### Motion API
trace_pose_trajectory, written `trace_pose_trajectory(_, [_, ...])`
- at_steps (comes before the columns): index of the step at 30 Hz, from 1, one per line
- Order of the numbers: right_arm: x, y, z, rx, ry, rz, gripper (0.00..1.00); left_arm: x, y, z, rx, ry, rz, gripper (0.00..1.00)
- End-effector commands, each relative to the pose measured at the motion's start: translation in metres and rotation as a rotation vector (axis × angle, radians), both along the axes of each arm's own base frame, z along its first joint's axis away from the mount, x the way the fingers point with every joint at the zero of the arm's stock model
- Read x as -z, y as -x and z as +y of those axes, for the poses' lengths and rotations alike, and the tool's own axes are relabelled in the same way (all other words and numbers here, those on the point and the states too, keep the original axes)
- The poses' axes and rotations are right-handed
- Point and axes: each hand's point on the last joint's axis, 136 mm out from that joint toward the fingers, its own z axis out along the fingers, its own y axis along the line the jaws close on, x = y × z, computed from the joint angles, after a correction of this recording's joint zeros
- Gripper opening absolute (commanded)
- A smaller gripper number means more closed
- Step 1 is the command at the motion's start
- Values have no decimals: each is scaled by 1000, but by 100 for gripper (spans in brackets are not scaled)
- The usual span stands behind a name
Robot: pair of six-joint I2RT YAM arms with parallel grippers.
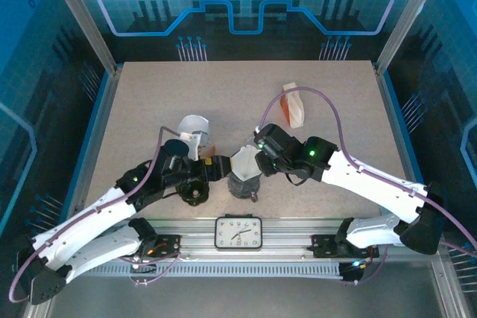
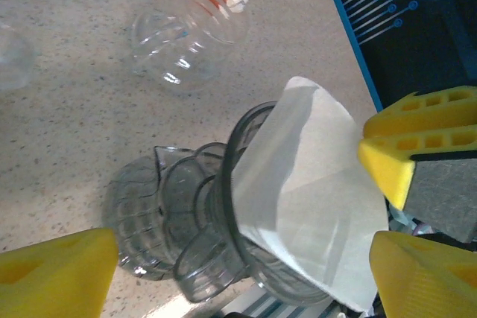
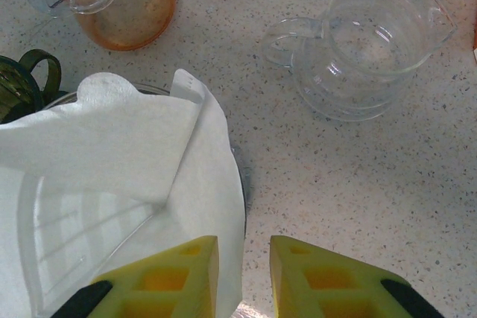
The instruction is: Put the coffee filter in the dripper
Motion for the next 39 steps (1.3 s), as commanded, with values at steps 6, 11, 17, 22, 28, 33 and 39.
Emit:
trace_pose_trajectory(6, [5,2,1,-1,9,-13,27,17,-6,-4,6,-49,41,70])
trace_pose_trajectory(11, [2,2,0,-2,8,-22,32,25,-4,5,-22,-66,58,68])
trace_pose_trajectory(17, [-2,-3,3,3,3,-37,50,35,-2,7,-28,-75,76,69])
trace_pose_trajectory(22, [4,-3,4,9,2,-28,50,39,-1,9,-32,-76,81,69])
trace_pose_trajectory(28, [17,-1,4,18,1,-14,50,42,0,10,-38,-75,87,69])
trace_pose_trajectory(33, [26,-1,4,26,-8,-7,50,43,0,11,-41,-70,91,70])
trace_pose_trajectory(39, [13,-5,10,10,-35,-42,54,40,1,10,-39,-60,89,73])
